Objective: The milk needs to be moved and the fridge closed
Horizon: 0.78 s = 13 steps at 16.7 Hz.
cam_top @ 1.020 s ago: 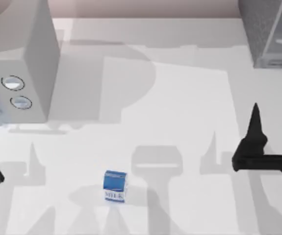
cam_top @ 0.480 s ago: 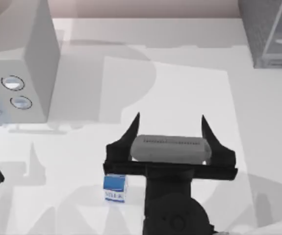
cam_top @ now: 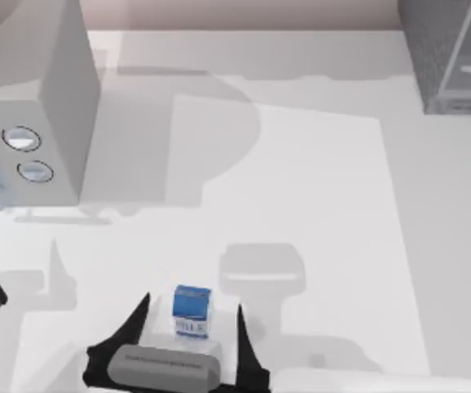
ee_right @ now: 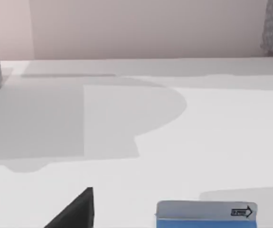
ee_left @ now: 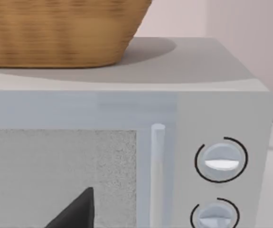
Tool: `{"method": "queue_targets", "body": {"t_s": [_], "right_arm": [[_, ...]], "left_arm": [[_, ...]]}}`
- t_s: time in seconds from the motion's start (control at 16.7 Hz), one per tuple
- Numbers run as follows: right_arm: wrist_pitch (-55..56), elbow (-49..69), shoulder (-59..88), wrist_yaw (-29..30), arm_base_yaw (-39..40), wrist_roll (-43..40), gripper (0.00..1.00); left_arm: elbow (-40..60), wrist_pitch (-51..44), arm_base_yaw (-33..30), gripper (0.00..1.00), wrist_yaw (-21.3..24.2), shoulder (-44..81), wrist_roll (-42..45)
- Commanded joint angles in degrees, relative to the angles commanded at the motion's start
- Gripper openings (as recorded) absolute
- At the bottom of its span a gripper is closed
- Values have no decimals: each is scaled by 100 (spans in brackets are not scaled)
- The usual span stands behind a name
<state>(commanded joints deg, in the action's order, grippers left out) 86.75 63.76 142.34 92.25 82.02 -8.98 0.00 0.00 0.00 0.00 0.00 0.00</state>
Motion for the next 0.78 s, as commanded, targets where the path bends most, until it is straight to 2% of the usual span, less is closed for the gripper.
{"method": "queue_targets", "body": {"t_s": [0.42,0.48,0.78], "right_arm": [[215,338,427,171,111,-45,100],[514,490,512,110,100,-36,100],[137,381,529,81,25,98,100]], "left_arm": [[0,0,0,100,0,0,0],[0,0,0,100,0,0,0],[0,0,0,100,0,0,0]]}}
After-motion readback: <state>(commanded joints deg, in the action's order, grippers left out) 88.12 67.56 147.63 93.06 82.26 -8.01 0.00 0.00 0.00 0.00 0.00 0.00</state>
